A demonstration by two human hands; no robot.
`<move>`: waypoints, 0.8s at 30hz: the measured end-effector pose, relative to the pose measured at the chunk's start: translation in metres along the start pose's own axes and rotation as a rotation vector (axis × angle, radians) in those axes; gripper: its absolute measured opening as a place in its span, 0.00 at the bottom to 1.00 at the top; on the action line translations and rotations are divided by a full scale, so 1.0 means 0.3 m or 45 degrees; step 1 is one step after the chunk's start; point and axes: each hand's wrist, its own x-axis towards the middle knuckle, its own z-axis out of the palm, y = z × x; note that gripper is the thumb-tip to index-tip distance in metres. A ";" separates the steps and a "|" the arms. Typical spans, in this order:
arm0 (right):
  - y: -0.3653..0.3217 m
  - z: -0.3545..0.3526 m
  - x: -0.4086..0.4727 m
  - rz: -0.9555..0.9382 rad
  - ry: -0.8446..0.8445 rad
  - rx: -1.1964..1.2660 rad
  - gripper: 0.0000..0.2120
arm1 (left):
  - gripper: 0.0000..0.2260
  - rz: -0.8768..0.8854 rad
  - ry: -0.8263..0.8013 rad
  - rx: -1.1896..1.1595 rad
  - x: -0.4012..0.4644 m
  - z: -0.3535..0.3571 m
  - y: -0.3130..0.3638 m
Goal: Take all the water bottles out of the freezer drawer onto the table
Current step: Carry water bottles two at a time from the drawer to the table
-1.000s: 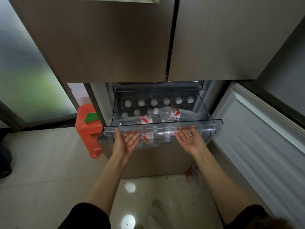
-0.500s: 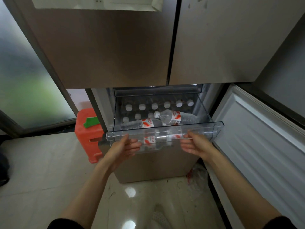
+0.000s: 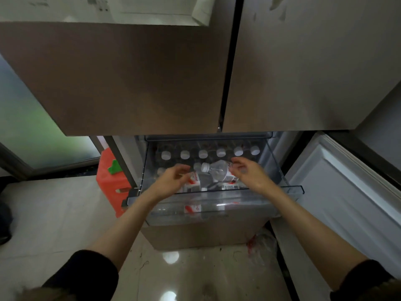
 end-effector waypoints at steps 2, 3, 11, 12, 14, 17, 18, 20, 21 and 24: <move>0.030 -0.008 0.061 -0.033 -0.093 -0.228 0.24 | 0.19 -0.012 -0.082 0.265 0.072 0.018 -0.025; 0.043 -0.011 0.089 -0.062 -0.145 -0.359 0.25 | 0.20 -0.026 -0.115 0.382 0.105 0.023 -0.035; 0.118 0.022 0.258 -0.119 -0.424 -0.710 0.29 | 0.26 -0.119 -0.387 0.707 0.277 0.050 -0.088; 0.132 0.031 0.276 -0.118 -0.438 -0.720 0.28 | 0.27 -0.118 -0.392 0.741 0.287 0.060 -0.094; 0.154 0.043 0.308 -0.124 -0.447 -0.759 0.29 | 0.29 -0.120 -0.405 0.795 0.307 0.075 -0.105; 0.158 0.048 0.327 -0.127 -0.456 -0.798 0.33 | 0.31 -0.173 -0.439 0.900 0.336 0.094 -0.104; 0.157 0.051 0.329 -0.122 -0.461 -0.802 0.34 | 0.32 -0.186 -0.432 0.958 0.345 0.100 -0.103; 0.159 0.055 0.333 -0.107 -0.450 -0.813 0.32 | 0.31 -0.187 -0.405 1.034 0.360 0.107 -0.104; 0.157 0.055 0.332 -0.107 -0.434 -0.819 0.30 | 0.30 -0.179 -0.391 1.057 0.366 0.107 -0.109; 0.155 0.048 0.323 -0.152 -0.388 -0.853 0.32 | 0.28 -0.146 -0.355 1.105 0.368 0.104 -0.125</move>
